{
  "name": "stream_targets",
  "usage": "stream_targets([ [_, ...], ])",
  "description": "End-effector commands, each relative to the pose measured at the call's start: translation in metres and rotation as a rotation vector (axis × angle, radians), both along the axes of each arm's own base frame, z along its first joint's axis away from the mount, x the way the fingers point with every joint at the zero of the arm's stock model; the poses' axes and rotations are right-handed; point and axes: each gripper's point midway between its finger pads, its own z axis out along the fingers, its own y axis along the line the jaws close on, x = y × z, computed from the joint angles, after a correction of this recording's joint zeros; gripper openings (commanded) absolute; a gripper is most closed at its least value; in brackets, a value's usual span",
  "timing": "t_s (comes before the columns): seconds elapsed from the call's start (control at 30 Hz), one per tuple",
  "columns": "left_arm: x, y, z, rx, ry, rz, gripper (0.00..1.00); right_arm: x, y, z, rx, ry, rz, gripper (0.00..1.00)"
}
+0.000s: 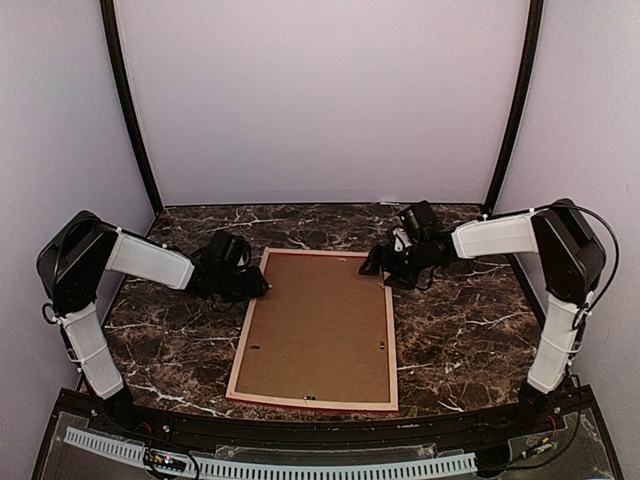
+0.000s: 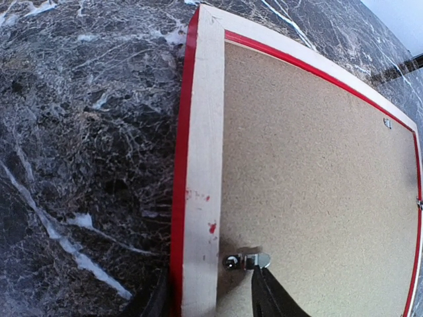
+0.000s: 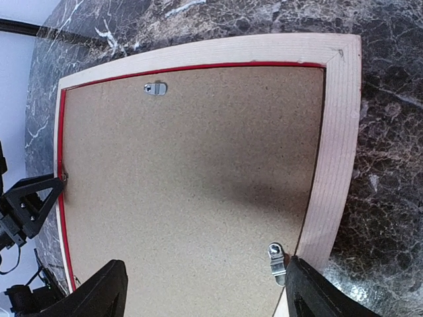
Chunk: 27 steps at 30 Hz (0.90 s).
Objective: Put the photo into the frame
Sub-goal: Press the fastener onto the backboard.
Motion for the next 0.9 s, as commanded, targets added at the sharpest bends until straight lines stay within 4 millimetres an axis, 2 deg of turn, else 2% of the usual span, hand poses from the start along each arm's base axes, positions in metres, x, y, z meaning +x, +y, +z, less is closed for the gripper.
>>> stream_targets([
  [0.0, -0.045, 0.015, -0.043, 0.08, 0.192, -0.025, 0.45, 0.001, 0.006, -0.005, -0.009, -0.006, 0.023, 0.83],
  [0.33, -0.044, 0.015, -0.04, 0.08, 0.184, -0.023, 0.45, -0.012, 0.019, -0.002, 0.007, 0.004, 0.048, 0.82],
  [0.6, -0.045, 0.016, -0.04, 0.083, 0.185, -0.02, 0.45, -0.011, 0.022, 0.001, 0.014, -0.001, 0.05, 0.82],
  [0.87, -0.044, 0.015, -0.038, 0.08, 0.18, -0.022, 0.46, -0.001, 0.022, 0.026, 0.006, -0.086, 0.063, 0.82],
])
